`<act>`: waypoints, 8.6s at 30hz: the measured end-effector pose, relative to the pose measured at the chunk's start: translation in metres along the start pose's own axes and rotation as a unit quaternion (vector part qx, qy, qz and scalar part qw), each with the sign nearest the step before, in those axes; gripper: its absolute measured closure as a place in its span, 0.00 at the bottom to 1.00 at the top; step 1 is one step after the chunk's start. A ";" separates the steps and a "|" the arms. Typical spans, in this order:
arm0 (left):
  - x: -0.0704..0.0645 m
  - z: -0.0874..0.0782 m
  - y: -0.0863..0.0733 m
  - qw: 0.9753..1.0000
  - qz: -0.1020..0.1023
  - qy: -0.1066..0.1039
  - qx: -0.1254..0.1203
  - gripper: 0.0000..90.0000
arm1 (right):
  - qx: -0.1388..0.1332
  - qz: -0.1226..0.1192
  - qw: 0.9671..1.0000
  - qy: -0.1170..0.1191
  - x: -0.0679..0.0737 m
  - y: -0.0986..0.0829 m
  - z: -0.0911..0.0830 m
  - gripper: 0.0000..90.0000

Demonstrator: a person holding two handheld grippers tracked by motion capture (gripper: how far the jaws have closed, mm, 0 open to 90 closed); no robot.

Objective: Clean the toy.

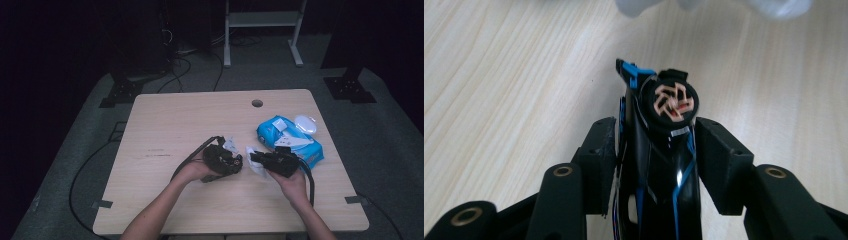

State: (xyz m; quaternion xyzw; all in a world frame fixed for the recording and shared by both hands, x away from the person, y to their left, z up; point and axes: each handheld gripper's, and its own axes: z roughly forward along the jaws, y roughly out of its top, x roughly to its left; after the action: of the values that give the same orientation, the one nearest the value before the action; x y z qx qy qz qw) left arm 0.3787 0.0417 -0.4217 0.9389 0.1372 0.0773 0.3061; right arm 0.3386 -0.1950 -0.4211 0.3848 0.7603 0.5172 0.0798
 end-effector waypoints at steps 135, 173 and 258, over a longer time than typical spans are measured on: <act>-0.032 -0.011 -0.072 0.994 -0.015 0.018 -0.103 0.20 | 0.054 -0.031 0.998 0.010 0.024 -0.036 -0.014 0.91; -0.030 0.023 -0.052 0.998 -0.013 -0.002 -0.056 0.28 | 0.035 -0.021 0.999 0.002 0.012 -0.036 -0.024 0.91; 0.008 -0.047 -0.097 0.986 -0.081 0.055 -0.135 0.20 | 0.043 -0.020 0.998 -0.047 -0.018 -0.043 -0.043 0.62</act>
State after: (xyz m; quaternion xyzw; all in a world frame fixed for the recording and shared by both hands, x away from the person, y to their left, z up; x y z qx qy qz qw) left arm 0.3550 0.1454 -0.4415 0.8690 0.2176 0.1213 0.4276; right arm 0.3075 -0.2451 -0.4429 0.3968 0.7848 0.4633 0.1091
